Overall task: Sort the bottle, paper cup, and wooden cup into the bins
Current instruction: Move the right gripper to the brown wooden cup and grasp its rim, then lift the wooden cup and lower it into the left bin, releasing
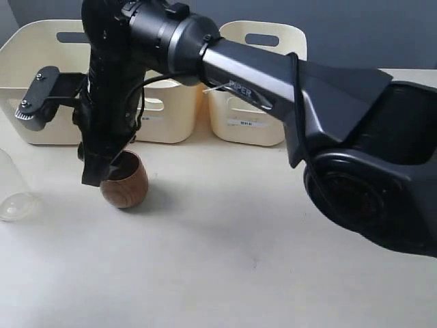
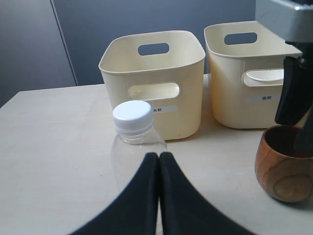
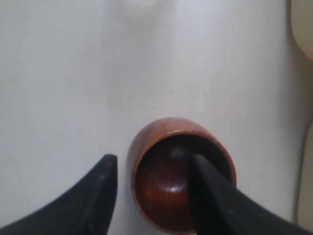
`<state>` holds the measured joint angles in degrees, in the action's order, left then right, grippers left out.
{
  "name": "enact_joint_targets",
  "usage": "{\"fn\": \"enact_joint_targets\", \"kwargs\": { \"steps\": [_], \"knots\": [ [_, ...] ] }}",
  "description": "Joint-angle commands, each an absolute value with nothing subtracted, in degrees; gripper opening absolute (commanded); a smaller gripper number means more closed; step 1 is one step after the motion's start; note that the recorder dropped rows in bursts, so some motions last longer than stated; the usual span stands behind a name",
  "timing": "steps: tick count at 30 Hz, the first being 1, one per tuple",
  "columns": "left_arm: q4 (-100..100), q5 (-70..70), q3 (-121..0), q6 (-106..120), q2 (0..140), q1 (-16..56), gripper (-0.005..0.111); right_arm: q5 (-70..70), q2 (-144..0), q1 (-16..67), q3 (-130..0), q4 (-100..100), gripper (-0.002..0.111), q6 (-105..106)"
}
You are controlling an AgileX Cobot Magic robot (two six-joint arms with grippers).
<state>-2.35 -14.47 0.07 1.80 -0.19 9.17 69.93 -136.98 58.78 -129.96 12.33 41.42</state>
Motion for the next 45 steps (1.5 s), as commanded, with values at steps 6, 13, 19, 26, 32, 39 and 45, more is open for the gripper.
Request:
{"fn": "enact_joint_targets", "kwargs": {
  "steps": [6, 13, 19, 26, 32, 39, 45],
  "knots": [
    [-2.21, -13.67, 0.0, 1.63, 0.0, 9.32, 0.0, 69.96, -139.19, 58.87, -129.93, 11.48, 0.045, 39.83],
    [-2.21, -13.67, 0.0, 1.63, 0.0, 9.32, 0.0, 69.96, -139.84, 58.87, -129.93, 12.13, 0.045, 39.38],
    [-2.21, -13.67, 0.0, 1.63, 0.0, 9.32, 0.0, 69.96, -140.38, 58.87, -129.93, 12.02, 0.044, 38.7],
    [-2.21, -13.67, 0.0, 1.63, 0.0, 9.32, 0.0, 69.96, -140.79, 58.87, -129.93, 11.89, 0.0, 39.48],
    [-2.21, -13.67, 0.0, 1.63, 0.0, 9.32, 0.0, 69.96, -140.79, 58.96, -129.93, 11.89, 0.0, 39.48],
    [-2.21, -13.67, 0.0, 1.63, 0.0, 9.32, 0.0, 69.96, -136.87, 58.96, -130.19, 12.03, 0.0, 42.63],
    [-2.21, -13.67, 0.0, 1.63, 0.0, 9.32, 0.0, 69.96, -131.55, 58.96, -136.39, 13.15, 0.0, 43.65]
  ]
}}
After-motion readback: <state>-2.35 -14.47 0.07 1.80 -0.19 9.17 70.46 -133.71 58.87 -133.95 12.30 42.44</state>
